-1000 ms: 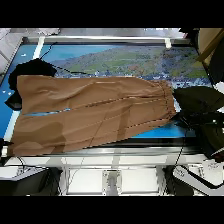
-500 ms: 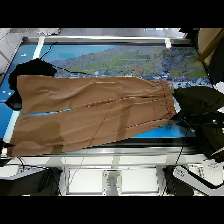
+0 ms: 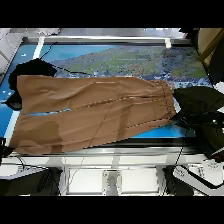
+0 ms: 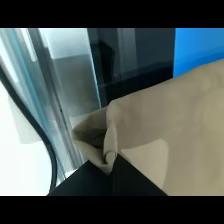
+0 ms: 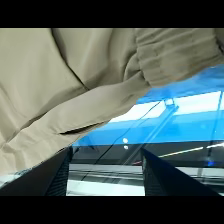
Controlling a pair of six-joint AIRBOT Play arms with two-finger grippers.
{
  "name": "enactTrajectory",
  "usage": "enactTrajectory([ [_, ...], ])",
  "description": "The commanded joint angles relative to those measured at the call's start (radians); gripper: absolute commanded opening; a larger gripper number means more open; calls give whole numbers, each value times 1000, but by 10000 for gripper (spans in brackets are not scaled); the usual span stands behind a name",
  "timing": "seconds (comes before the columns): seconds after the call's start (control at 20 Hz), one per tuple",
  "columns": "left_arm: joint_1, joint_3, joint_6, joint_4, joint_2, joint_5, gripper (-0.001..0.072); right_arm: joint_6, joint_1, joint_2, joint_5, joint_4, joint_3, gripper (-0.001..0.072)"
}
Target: Fold the clothes and pants, and hang the long-sleeved shirts on hangers.
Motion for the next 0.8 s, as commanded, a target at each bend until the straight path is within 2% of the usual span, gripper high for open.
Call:
enactTrajectory([
  [0.0, -4, 3, 8, -6, 3, -12, 15, 1, 0, 1, 8, 2, 1, 481],
  [0.2, -4, 53, 10, -53, 60, -31, 15, 0, 0, 9, 51, -14, 58, 481],
  [0.35, -5, 82, 73, -164, 111, -30, 14, 5, 0, 41, 31, -88, 61, 481],
  [0.45, -16, 82, 88, -176, 128, -30, 14, 5, 0, 52, -62, -44, -29, 482],
  [0.6, -48, 82, 88, -177, 129, -41, 14, 4, 0, 40, -304, 153, -192, 488],
  [0.75, -85, 82, 109, -177, 129, -27, 14, 3, 0, 24, -402, 166, -244, 491],
])
